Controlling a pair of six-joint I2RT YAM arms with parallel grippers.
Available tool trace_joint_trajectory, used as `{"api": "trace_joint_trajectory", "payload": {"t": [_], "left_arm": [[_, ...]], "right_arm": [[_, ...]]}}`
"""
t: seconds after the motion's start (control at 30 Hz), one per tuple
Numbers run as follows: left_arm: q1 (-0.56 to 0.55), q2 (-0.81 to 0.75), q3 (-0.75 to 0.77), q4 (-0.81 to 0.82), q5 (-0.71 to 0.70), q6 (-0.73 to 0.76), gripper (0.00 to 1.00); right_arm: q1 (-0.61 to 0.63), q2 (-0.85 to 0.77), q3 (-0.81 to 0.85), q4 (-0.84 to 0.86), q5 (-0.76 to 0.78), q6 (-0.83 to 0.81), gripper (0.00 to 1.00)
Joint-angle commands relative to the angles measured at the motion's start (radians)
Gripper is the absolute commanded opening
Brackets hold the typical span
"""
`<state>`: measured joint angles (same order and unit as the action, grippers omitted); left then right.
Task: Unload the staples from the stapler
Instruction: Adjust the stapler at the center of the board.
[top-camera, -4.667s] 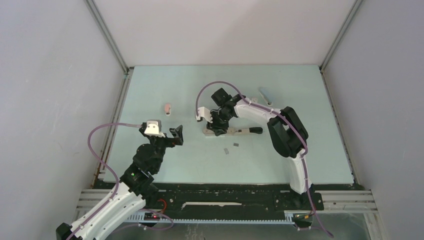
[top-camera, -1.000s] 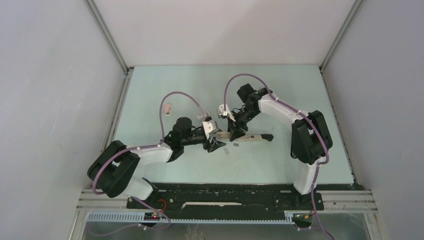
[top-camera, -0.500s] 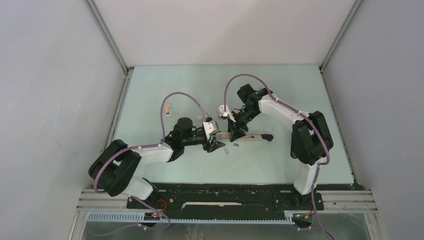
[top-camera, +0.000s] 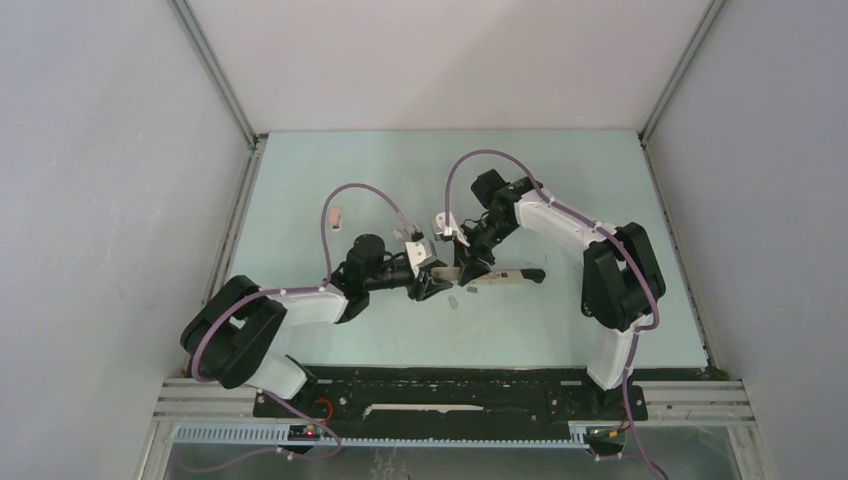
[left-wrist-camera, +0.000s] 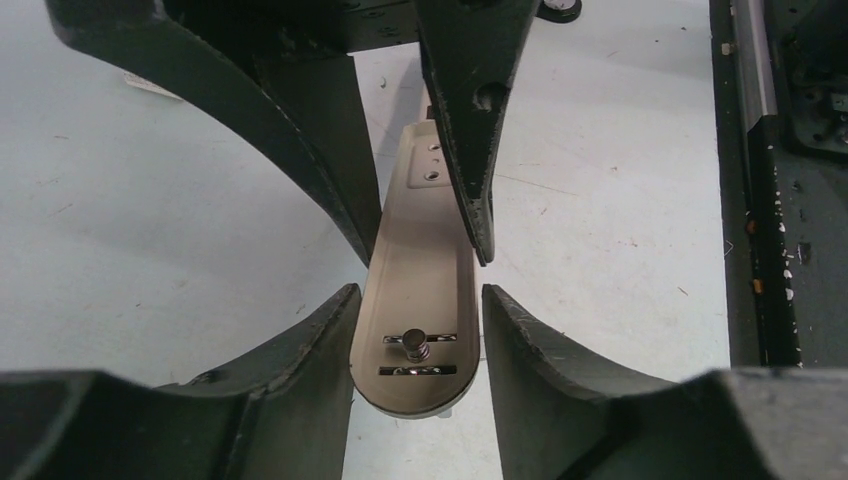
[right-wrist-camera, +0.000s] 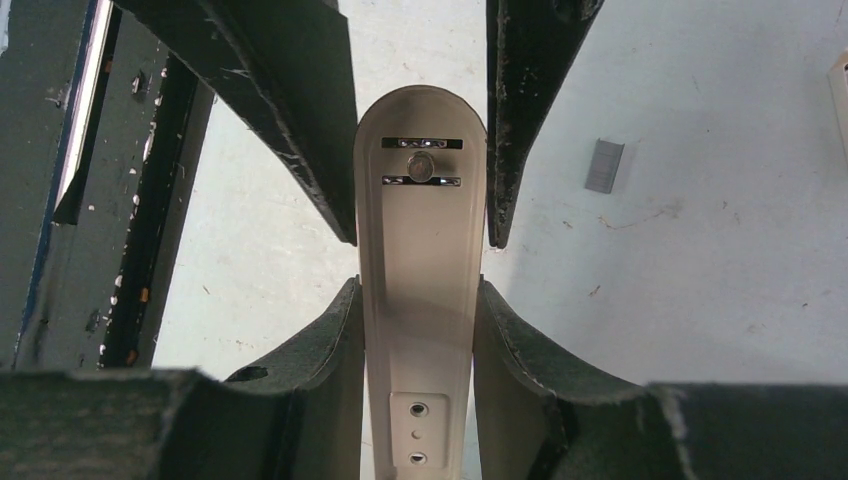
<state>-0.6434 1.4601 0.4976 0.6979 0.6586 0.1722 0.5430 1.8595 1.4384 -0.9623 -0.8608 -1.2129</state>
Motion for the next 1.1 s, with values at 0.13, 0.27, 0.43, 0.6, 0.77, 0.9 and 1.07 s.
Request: {"api": "trace_joint_trajectory", "payload": {"t": [0.13,0.27,0.43,0.6,0.77,0.9,1.07], "left_arm": [[-0.002,0.01,0.016,0.032,0.027,-0.017,0.2],[0.001,-0.019,-0.002,0.026,-0.021,-0.06,0.0],[0.007,-0.055,-0.028,0.019,-0.091,-0.178,0.0],[0.008,-0.075,-0.04,0.004,-0.104,-0.338,0.0],[0.019,-0.05,-0.032,0.02,-0.106,-0.515,0.0],[0.048,-0.023,-0.036,0.046,-0.128,-0.673,0.0],[0.067,-0.023,-0.04,0.061,-0.177,-0.831,0.0]], "right_arm": [[-0.003,-0.052,0.013,0.018,-0.029,0.018,0.13],[-0.036,-0.081,-0.008,0.04,-0.037,0.042,0.46],[-0.118,-0.169,-0.053,0.07,-0.061,0.041,0.72],[-0.219,-0.248,-0.07,0.035,-0.113,-0.009,0.8],[-0.282,-0.287,-0.128,-0.107,-0.177,-0.287,0.81],[-0.318,-0.31,-0.258,-0.105,-0.15,-0.501,0.81],[-0.327,-0.337,-0.384,0.136,-0.058,-0.407,0.81]]}}
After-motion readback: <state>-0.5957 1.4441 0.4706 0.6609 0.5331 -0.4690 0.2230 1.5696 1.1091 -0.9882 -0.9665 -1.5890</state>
